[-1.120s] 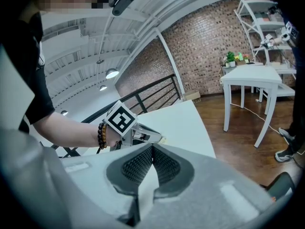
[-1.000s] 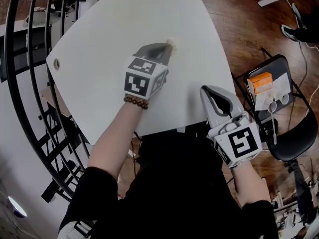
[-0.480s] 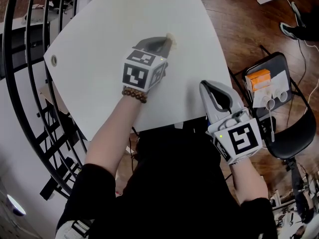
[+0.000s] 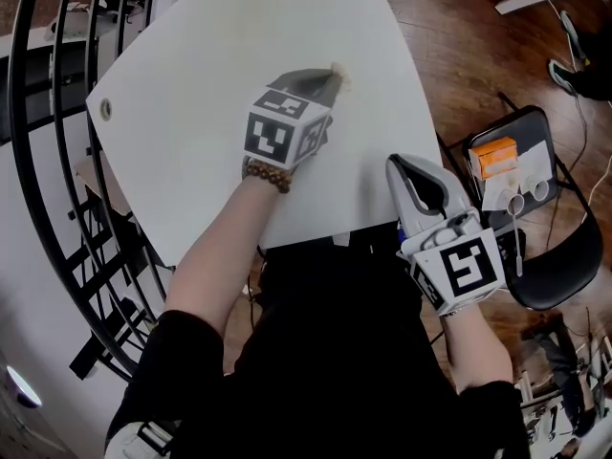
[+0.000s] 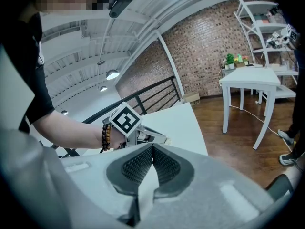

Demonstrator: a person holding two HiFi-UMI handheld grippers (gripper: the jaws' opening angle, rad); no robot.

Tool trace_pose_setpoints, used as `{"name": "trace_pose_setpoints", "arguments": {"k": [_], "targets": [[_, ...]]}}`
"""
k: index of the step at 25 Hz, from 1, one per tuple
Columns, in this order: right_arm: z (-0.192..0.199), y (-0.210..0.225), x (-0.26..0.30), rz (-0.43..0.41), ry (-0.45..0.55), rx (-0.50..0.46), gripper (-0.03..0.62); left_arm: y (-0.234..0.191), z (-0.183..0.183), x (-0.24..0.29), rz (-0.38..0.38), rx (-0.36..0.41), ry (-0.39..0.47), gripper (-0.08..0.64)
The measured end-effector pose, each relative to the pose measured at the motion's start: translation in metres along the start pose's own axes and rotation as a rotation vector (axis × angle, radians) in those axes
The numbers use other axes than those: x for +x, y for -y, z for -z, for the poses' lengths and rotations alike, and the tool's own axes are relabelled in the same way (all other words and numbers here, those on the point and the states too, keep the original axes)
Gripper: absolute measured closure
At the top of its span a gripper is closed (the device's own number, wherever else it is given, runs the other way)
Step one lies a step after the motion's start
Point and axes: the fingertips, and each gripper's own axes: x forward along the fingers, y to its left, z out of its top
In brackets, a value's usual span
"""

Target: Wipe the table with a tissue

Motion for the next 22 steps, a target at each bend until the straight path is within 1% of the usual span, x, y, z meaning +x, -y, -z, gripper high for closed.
{"name": "trace_pose_setpoints", "arguments": {"k": [5,9,12,16,19,22], "targets": [[-0.003,0.001,-0.002,-0.013,0.007,-0.009,0.603,0.009,-0.001,-0.005,0.008,-0.001,0.021,0.526],[-0.007,-0.004,-0.001,-0.03,0.014,-0.034,0.603,0.013,0.001,-0.015,0.008,-0.002,0.044,0.526],[-0.009,-0.01,-0.002,-0.039,0.004,-0.045,0.603,0.016,0.004,-0.025,0.005,-0.004,0.062,0.526],[-0.013,-0.016,-0.001,-0.051,0.02,-0.059,0.603,0.02,0.012,-0.041,0.0,-0.008,0.079,0.526],[-0.014,-0.024,0.001,-0.056,0.011,-0.06,0.603,0.021,0.018,-0.056,-0.003,-0.009,0.088,0.526],[-0.014,-0.035,0.004,-0.065,0.001,-0.082,0.603,0.022,0.025,-0.069,-0.008,-0.009,0.1,0.526]]}}
